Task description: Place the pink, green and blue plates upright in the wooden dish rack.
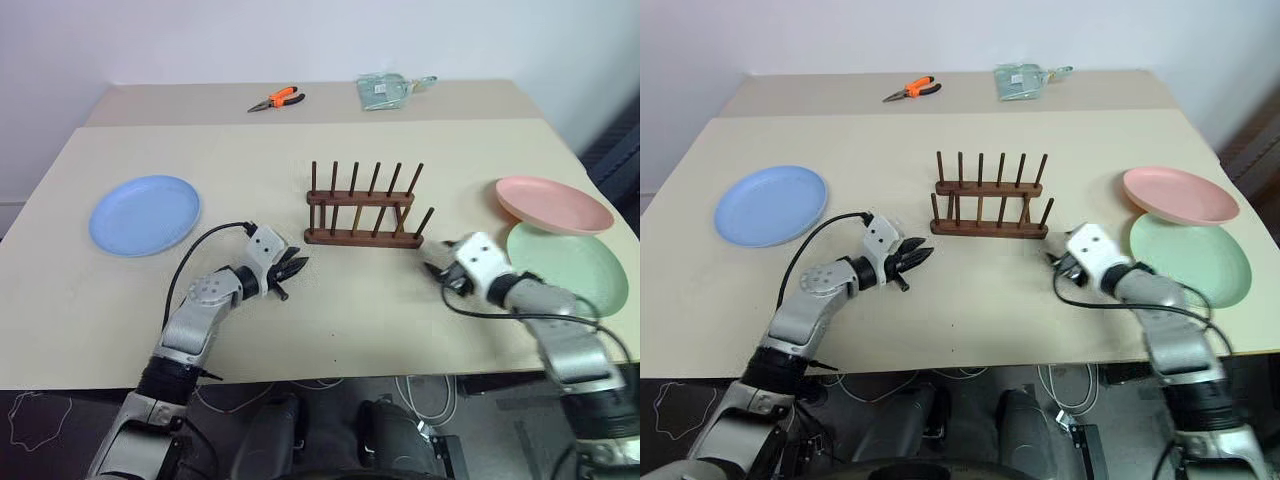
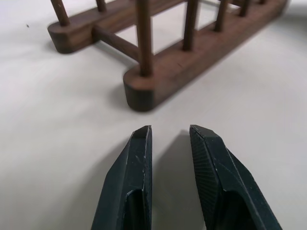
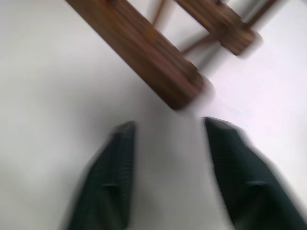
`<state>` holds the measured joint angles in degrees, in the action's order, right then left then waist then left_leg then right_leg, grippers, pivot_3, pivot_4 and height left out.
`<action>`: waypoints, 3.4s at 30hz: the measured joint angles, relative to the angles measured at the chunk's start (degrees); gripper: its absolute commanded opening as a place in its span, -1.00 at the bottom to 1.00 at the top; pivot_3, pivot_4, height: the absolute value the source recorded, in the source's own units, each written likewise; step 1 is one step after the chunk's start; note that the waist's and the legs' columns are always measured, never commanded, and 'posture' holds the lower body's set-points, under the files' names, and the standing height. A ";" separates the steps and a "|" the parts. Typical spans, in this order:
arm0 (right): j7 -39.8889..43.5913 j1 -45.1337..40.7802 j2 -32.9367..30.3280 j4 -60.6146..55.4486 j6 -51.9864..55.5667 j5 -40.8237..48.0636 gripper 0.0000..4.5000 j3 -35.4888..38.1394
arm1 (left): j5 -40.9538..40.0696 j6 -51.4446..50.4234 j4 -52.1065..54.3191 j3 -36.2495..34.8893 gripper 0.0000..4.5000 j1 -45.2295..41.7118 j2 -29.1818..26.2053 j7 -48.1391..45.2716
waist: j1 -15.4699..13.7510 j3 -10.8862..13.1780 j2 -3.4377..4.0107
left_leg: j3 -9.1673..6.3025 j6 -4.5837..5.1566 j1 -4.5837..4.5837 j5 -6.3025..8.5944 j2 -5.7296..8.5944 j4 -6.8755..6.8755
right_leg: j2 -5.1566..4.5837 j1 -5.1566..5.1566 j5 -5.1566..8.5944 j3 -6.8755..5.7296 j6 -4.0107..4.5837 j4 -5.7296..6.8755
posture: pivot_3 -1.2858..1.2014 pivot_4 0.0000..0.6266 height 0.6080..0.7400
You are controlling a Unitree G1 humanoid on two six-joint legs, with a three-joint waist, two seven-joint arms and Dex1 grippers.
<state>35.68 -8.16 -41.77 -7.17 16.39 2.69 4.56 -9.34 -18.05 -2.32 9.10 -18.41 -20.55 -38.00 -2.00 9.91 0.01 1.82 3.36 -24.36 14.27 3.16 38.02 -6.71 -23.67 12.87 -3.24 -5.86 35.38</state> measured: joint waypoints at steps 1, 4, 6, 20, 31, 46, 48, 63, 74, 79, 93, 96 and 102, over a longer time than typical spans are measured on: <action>0.63 -0.01 -2.05 -0.34 -0.29 0.19 0.69 2.04 | -0.69 -0.42 1.11 0.02 -0.47 0.89 -0.16 -0.87 | -0.03 0.00 0.02 | 0.00 0.00 0.00 0.00 0.00 0.00 | -0.01 0.01 0.05 0.00 0.09 -0.01 | 0.03 -0.52 1.00; 1.54 -0.81 -8.22 0.05 -2.26 -1.22 0.69 5.66 | -3.31 -2.03 4.45 0.44 -0.47 3.35 -0.31 -3.90 | -0.11 0.01 0.01 | 0.00 0.00 0.00 0.01 -0.01 -0.01 | -0.03 0.02 0.08 -0.01 0.14 -0.04 | 0.03 -0.52 1.00; 0.89 -2.15 -11.83 3.21 -4.63 -4.53 0.69 5.10 | -3.98 -2.86 5.69 1.17 -0.47 3.83 -0.32 -5.43 | -0.11 0.02 0.00 | 0.02 0.01 -0.01 0.01 0.00 0.00 | -0.03 0.02 0.09 -0.01 0.15 -0.07 | 0.03 -0.52 1.00; -15.13 -22.10 -14.99 45.82 -20.29 -29.13 -0.34 -13.01 | -4.39 -2.90 7.47 1.71 -0.47 3.20 -0.51 -6.91 | 1.37 0.09 0.10 | 0.06 -0.12 -0.07 -0.09 0.01 -0.01 | -0.01 0.00 0.09 -0.01 0.16 -0.12 | 0.03 -0.52 1.00; -12.74 -17.43 -14.13 27.94 -20.53 -22.64 -0.98 -6.75 | -4.98 -3.01 9.53 0.84 -0.47 5.31 -1.74 -6.27 | 1.32 0.16 0.25 | 0.06 0.00 -0.07 -0.02 0.00 -0.01 | 0.01 0.00 0.01 -0.01 0.01 -0.10 | 0.03 -0.52 1.00; -24.07 -11.80 18.04 -22.12 23.40 43.38 -0.98 12.67 | -5.16 -2.37 7.92 0.29 -0.47 3.23 -0.77 -6.92 | -0.12 0.21 0.23 | -0.05 0.06 -0.12 0.20 0.13 -0.01 | -0.07 -0.24 0.05 0.16 0.10 -0.17 | 0.03 -0.52 1.00; -25.81 -11.74 18.35 -22.95 24.56 44.53 -0.98 12.62 | -5.15 -2.34 7.93 0.40 -0.47 3.27 -0.74 -7.02 | -0.10 0.21 0.24 | -0.04 0.15 -0.14 0.13 0.13 -0.03 | -0.06 -0.31 0.05 0.16 0.10 -0.12 | 0.03 -0.52 1.00; -29.47 -8.89 18.44 -21.42 25.20 41.81 0.00 9.68 | -5.17 -2.36 8.62 0.38 -0.47 4.15 -1.26 -7.50 | -0.07 0.21 0.25 | -0.03 0.19 -0.15 0.11 0.12 -0.04 | -0.04 -0.33 0.06 0.15 0.12 -0.12 | 0.03 -0.52 1.00; -26.00 -11.66 14.35 -20.15 18.84 37.11 0.65 16.16 | -5.18 -2.34 9.06 0.56 -0.47 4.20 -1.21 -8.00 | -0.28 0.21 0.24 | -0.03 0.20 -0.15 0.10 0.12 -0.03 | -0.02 -0.27 0.05 0.12 0.08 -0.15 | 0.03 -0.52 1.00; -21.96 -5.97 3.57 -14.56 18.67 35.00 0.65 24.04 | -5.18 -2.03 8.45 0.69 -0.47 4.02 -0.96 -8.19 | -0.36 0.21 0.21 | -0.04 0.24 -0.14 0.13 0.12 -0.02 | -0.05 0.06 0.08 0.04 0.13 -0.27 | 0.03 -0.52 1.00; -18.78 9.28 -5.02 -4.56 15.46 5.07 0.03 6.63 | -5.14 -1.30 6.90 1.22 -0.47 2.88 -0.34 -9.30 | 1.16 0.21 0.29 | 0.03 0.24 -0.12 0.12 0.05 0.00 | -0.05 0.02 0.11 0.09 0.10 -0.23 | 0.03 -0.52 1.00; -18.65 8.18 -3.84 -2.91 15.89 4.43 -0.65 6.12 | -5.14 -1.36 6.92 1.19 -0.47 2.90 -0.57 -9.29 | 1.15 0.21 0.29 | 0.03 0.24 -0.12 0.12 0.06 0.00 | -0.06 0.02 0.11 0.10 0.09 -0.23 | 0.03 -0.52 1.00; -17.85 6.30 -2.55 -2.42 15.12 4.35 -0.99 6.70 | -5.15 -1.40 7.12 1.18 -0.47 3.35 -0.74 -9.26 | 1.17 0.22 0.29 | 0.03 0.24 -0.12 0.12 0.06 0.00 | -0.05 0.02 0.10 0.09 0.08 -0.23 | 0.03 -0.52 1.00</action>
<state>17.82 -1.86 -44.32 -9.59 31.51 7.04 11.27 -14.48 -19.45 4.80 10.28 -15.05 -21.29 -47.25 -0.83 10.13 0.29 1.85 3.60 -24.48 14.39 3.21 38.02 -6.76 -23.65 12.97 -3.15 -5.78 35.15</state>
